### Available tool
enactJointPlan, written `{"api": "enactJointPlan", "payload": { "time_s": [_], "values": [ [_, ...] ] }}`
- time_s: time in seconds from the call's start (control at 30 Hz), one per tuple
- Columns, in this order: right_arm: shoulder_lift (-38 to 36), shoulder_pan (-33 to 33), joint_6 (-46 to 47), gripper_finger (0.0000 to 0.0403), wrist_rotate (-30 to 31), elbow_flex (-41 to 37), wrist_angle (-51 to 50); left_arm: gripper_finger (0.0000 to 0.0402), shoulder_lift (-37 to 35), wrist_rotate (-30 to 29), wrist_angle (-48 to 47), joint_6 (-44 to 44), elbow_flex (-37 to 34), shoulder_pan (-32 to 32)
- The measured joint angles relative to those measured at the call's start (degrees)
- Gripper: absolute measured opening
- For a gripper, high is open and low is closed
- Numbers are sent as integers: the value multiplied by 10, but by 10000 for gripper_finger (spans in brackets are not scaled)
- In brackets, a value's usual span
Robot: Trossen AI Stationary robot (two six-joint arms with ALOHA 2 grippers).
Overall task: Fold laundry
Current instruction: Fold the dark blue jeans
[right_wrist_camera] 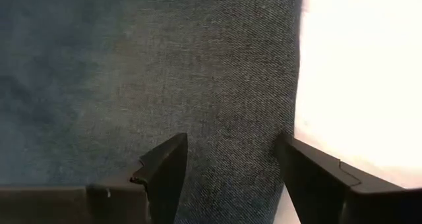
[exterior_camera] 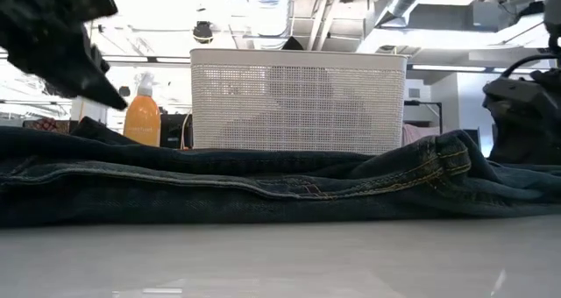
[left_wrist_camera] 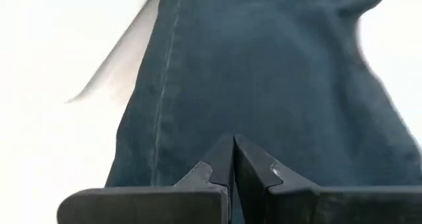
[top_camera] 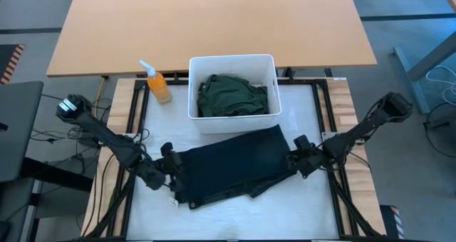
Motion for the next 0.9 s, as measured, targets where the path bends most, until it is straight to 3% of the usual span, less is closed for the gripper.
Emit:
{"api": "enactJointPlan", "payload": {
  "time_s": [0.27,0.53,0.8,0.9],
  "values": [
    [-22,6,-108,264,-10,21,-19,0,-11,-13,8,15,0,-8],
    [-13,-46,-146,264,19,30,-66,0,-11,-6,76,34,0,-2],
    [-15,-84,-198,264,21,29,-49,0,-11,6,88,41,0,-4],
    [-15,-88,-223,264,8,4,20,0,-11,4,92,40,0,-4]
  ]
}}
